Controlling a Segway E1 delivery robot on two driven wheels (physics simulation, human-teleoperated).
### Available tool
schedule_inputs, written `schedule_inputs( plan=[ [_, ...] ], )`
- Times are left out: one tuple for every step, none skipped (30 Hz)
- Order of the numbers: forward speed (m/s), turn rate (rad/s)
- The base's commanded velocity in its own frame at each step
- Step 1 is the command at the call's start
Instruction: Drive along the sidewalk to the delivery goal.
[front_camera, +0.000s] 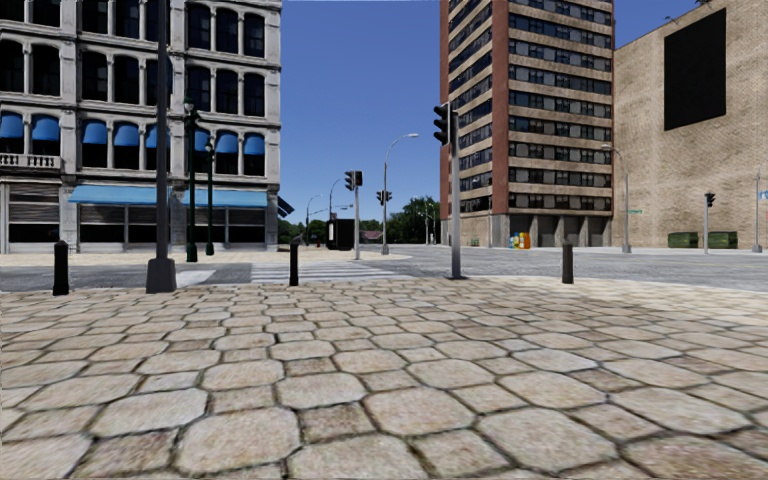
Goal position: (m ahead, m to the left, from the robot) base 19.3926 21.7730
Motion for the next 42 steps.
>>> schedule_inputs(
  plan=[
    [1.98, 0.00],
    [1.98, 0.00],
    [1.98, 0.00],
    [1.98, 0.00],
    [1.98, 0.00],
    [1.98, 0.00],
    [1.98, 0.00],
    [1.98, 0.00],
    [1.98, 0.00],
    [1.98, 0.00],
    [1.98, 0.00],
    [1.98, 0.00],
    [1.98, 0.00],
    [1.98, 0.00],
    [1.98, 0.00],
    [1.98, 0.00],
    [1.98, 0.00],
    [1.98, 0.00],
    [1.98, 0.00],
    [1.98, 0.00],
    [1.98, 0.00],
    [1.98, 0.00],
    [1.98, 0.00],
    [1.98, 0.00],
    [1.98, 0.00],
    [1.98, 0.00],
    [1.98, 0.00],
    [1.98, 0.00],
    [1.98, 0.00],
    [1.98, 0.00],
    [1.98, 0.00],
    [1.98, 0.00],
    [1.98, 0.00],
    [1.98, 0.00],
    [1.98, 0.00],
    [1.98, 0.00],
    [1.98, 0.00],
    [1.98, 0.00],
    [1.98, 0.00],
    [1.98, 0.00],
    [1.98, 0.00],
    [1.98, 0.00]
  ],
)
